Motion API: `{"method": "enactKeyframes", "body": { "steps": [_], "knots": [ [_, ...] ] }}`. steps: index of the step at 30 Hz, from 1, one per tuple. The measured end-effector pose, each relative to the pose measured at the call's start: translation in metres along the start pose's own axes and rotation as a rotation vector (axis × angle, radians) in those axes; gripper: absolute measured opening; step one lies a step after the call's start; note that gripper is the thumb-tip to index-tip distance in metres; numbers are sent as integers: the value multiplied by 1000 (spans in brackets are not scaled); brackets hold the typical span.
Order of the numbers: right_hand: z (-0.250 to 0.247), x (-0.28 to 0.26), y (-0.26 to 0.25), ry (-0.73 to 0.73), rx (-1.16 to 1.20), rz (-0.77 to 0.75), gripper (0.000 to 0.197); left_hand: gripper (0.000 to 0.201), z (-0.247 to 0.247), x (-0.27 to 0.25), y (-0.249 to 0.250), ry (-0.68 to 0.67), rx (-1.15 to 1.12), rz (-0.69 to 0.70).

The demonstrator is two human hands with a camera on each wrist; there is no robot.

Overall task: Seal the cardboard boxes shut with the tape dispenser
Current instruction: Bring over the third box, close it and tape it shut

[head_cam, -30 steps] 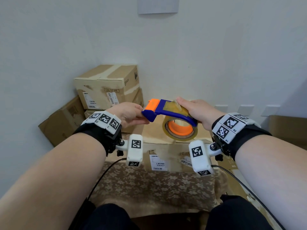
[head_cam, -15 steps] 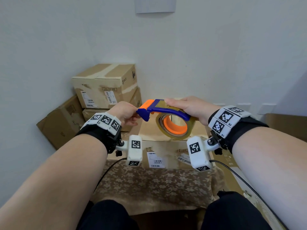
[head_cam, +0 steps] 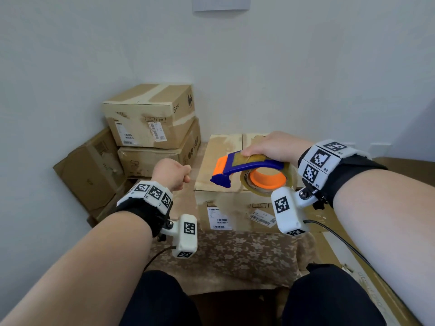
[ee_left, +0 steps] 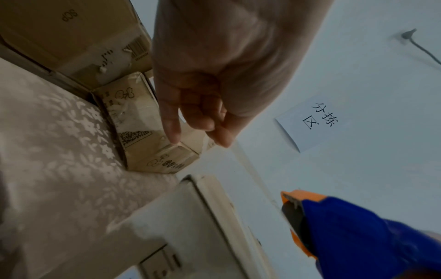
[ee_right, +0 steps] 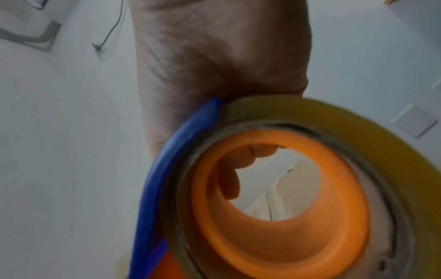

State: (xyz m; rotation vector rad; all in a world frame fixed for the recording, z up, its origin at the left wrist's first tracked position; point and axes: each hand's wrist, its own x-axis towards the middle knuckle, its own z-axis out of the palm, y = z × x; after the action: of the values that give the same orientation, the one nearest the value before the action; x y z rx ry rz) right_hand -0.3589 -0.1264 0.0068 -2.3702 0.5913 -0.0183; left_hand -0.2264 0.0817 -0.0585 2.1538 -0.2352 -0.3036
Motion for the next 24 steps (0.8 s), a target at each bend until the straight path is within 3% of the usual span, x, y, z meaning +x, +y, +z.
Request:
{"method": "enactKeyframes", "body": {
  "steps": [10,16,24],
  "knots": [
    [20,-1,-9,-52,-246,-18,52,42,6,-14,-32,68,155,87],
    [26,5,-9,-41,-283,10,66,41,8,-11,-42,89,138,107],
    [28,11,-10,-54,-299,-12,67,41,8,-9,-45,100,162,120]
  ]
}}
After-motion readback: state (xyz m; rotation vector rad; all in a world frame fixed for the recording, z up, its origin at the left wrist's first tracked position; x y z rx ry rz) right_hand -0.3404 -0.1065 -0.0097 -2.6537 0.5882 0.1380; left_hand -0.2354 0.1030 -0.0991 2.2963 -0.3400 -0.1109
